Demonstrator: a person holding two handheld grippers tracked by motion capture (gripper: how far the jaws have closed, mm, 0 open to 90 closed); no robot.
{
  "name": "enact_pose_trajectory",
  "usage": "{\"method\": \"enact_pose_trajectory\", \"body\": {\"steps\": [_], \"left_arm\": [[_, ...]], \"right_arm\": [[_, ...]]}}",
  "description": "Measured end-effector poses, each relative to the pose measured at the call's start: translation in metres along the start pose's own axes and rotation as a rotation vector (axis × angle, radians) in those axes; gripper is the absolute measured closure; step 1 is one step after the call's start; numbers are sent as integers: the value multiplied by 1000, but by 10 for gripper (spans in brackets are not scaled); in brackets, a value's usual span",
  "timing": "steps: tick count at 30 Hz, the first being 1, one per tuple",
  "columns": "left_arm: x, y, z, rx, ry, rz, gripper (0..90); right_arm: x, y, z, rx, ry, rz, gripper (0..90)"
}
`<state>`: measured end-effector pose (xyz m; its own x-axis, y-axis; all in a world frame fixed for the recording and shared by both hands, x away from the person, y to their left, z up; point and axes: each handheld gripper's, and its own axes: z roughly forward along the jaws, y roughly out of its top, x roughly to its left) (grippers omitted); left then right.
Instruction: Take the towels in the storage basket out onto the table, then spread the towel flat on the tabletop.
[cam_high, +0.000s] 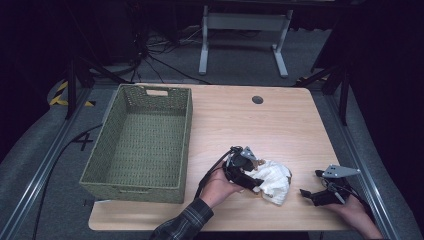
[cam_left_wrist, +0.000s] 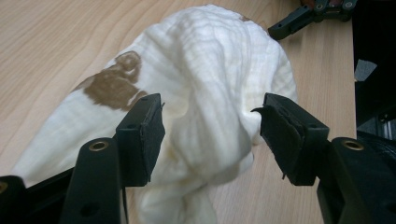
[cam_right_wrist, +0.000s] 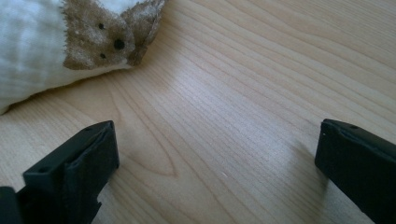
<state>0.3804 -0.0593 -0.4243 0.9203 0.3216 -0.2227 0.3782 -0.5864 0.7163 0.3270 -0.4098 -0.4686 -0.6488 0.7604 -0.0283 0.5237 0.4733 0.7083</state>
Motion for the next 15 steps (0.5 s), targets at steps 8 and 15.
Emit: {"method": "enact_pose_trajectory", "body": {"steps": [8, 15], "left_arm": [[0, -18, -21, -48, 38, -32, 427], [-2, -37, -20, -12, 53, -58, 474]], "right_arm": [[0, 0, -2, 1, 13, 2, 31], [5, 7, -11, -43, 81, -10, 193]]}}
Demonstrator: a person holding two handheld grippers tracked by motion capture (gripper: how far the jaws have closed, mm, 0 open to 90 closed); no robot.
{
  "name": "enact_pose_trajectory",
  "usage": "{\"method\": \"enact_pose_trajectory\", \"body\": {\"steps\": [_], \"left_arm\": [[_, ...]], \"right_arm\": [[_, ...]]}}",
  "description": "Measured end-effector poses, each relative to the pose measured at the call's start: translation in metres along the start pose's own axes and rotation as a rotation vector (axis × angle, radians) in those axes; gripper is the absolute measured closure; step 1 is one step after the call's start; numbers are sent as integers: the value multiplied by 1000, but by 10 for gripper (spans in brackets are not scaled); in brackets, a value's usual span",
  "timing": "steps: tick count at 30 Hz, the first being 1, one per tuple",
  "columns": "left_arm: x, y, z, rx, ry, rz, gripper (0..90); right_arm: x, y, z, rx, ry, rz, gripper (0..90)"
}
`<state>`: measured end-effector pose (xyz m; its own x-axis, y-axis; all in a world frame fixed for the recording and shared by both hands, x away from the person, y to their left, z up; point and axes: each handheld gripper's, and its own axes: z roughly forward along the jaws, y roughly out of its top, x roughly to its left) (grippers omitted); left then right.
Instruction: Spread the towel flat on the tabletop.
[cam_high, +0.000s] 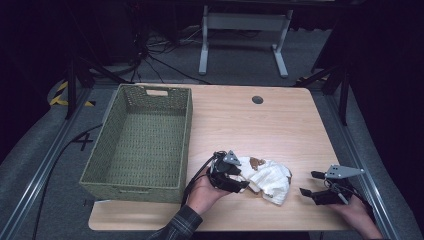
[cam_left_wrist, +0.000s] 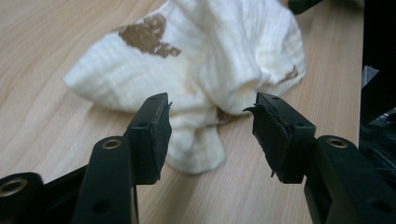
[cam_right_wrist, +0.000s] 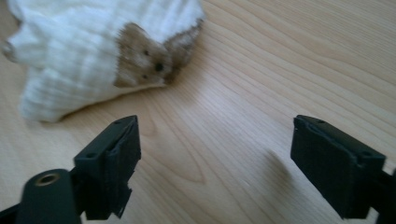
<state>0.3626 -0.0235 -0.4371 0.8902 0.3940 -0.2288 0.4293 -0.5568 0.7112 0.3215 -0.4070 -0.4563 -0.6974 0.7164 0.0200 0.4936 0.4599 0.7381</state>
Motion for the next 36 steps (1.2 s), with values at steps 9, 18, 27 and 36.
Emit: {"method": "enact_pose_trajectory", "body": {"steps": [9, 18, 27, 36], "left_arm": [[-1, -5, 8, 38, 49, 21, 505], [1, -5, 16, 63, 59, 29, 561], [8, -6, 18, 92, 78, 39, 790], [6, -4, 14, 83, 49, 21, 881]], "right_arm": [[18, 11, -3, -38, 141, -5, 366], [33, 22, 6, -42, 212, -17, 437], [35, 29, 17, -25, 215, -22, 666], [34, 31, 16, -28, 220, -29, 887]]}}
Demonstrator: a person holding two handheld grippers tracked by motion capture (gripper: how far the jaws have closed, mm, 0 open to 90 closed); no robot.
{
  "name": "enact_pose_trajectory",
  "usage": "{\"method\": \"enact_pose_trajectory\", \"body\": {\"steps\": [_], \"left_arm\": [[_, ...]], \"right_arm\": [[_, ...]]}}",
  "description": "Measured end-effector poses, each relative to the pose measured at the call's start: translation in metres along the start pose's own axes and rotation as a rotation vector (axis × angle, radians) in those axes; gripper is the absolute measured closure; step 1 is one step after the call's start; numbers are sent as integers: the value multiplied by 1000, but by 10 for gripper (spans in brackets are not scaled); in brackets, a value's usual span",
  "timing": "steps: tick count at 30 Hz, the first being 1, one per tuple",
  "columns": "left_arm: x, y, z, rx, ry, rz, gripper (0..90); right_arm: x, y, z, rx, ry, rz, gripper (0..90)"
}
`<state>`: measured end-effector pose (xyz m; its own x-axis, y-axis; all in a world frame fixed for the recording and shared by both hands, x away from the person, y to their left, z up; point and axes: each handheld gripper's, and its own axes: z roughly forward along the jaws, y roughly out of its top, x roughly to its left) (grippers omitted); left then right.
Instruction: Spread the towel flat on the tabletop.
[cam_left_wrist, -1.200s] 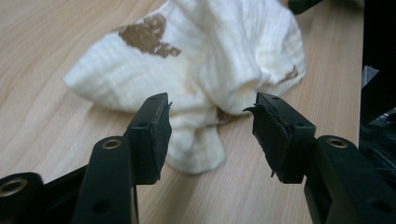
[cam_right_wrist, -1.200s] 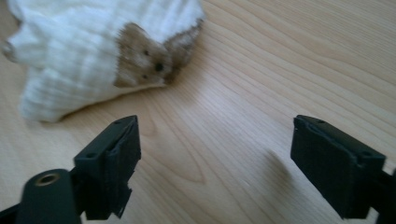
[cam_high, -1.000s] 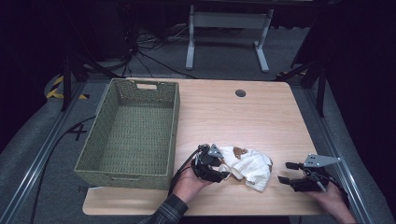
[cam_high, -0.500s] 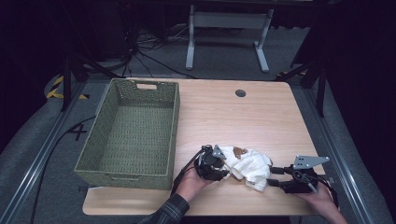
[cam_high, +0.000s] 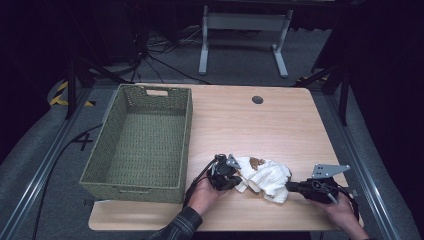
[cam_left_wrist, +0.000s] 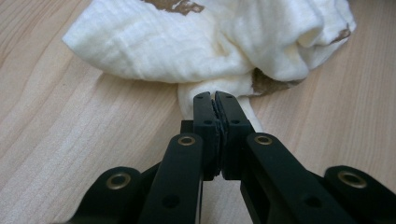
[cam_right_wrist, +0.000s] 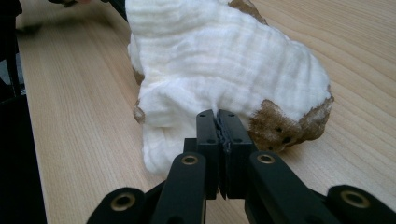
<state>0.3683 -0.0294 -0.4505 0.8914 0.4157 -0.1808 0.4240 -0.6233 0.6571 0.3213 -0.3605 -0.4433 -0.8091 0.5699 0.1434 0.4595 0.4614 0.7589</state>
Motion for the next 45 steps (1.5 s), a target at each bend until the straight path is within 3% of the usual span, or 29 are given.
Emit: {"method": "enact_pose_trajectory", "body": {"steps": [1, 10, 13, 22, 29, 33, 34, 36, 38, 39, 45], "left_arm": [[0, 1, -1, -10, 0, 13, 883], [-1, 0, -15, -42, -18, -27, 888], [-2, 0, -16, -48, -21, -24, 888], [-4, -1, -20, -34, -18, -43, 888], [-1, -3, -22, -18, -8, -63, 888], [-3, -3, -18, -17, 8, -50, 877], [-4, -2, -17, -15, 11, -39, 853], [-5, -2, -16, -16, 23, -30, 796], [-6, -1, -15, -23, 25, -11, 712], [-7, -1, -14, -21, 23, -9, 712], [-15, 2, -9, -16, 3, 31, 617]], "right_arm": [[0, 0, -1, 2, -1, -1, 889], [-12, 2, -14, -31, -53, 12, 896], [-17, 1, -18, -38, -75, 26, 896], [-42, -4, -34, -53, -182, 73, 898], [-64, -4, -36, -23, -265, 83, 898], [-70, -3, -34, -24, -259, 94, 888], [-70, -3, -34, -28, -255, 90, 845], [-67, -2, -36, -43, -252, 87, 758], [-63, 1, -39, -64, -232, 81, 733], [-60, 2, -40, -75, -231, 77, 708], [-45, 5, -41, -95, -171, 65, 689]]}}
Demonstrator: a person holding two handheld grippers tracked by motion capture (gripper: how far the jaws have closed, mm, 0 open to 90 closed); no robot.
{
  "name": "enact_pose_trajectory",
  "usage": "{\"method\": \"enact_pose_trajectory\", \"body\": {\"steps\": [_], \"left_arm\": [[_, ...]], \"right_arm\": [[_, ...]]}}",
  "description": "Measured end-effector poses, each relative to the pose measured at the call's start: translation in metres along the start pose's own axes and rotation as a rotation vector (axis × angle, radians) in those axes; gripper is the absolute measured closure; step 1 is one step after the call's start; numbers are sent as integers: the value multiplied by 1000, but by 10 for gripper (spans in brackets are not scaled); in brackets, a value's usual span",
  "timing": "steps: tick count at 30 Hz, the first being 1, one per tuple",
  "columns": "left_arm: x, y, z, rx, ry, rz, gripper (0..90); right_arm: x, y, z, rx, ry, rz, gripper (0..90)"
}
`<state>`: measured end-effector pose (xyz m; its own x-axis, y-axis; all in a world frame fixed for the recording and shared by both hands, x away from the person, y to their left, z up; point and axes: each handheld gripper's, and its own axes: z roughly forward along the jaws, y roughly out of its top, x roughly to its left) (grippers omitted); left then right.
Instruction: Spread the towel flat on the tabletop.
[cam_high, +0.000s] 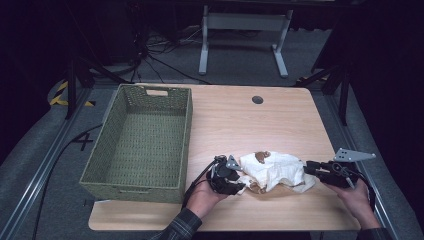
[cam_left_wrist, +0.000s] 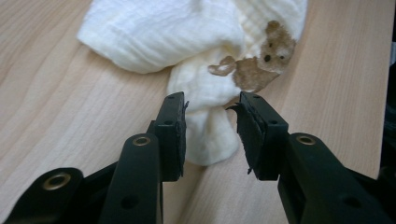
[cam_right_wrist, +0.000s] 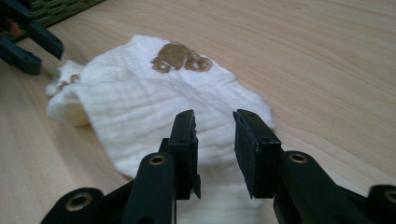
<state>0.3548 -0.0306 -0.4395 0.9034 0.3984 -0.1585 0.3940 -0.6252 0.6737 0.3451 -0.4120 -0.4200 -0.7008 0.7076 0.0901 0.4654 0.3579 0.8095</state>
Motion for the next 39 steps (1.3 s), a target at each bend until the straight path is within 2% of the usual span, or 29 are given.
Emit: {"method": "enact_pose_trajectory", "body": {"steps": [2, 6, 9, 15, 22, 23, 24, 30, 39], "left_arm": [[-3, 1, 2, 8, -9, 1, 604], [-6, 2, 4, 4, -11, 21, 601], [-7, 2, 4, 17, -19, 18, 595], [-8, 2, 6, 7, -19, 13, 590], [-8, 2, 6, -11, -21, 9, 590], [-8, 2, 6, -5, -23, 23, 588], [-9, 2, 6, -9, -25, 15, 582], [-16, 6, 14, 1, -59, 45, 528], [-25, 13, 26, 7, -60, 83, 503]], "right_arm": [[7, -2, 0, 4, 23, -7, 695], [18, -5, -1, 17, 59, -18, 764], [27, -7, -1, 30, 88, -34, 802], [41, -10, 4, 51, 138, -61, 880], [54, -14, 13, 100, 197, -78, 894], [55, -15, 14, 109, 203, -81, 894], [56, -15, 15, 118, 205, -83, 895], [55, -17, 22, 151, 204, -88, 894], [50, -16, 25, 154, 190, -85, 894]]}}
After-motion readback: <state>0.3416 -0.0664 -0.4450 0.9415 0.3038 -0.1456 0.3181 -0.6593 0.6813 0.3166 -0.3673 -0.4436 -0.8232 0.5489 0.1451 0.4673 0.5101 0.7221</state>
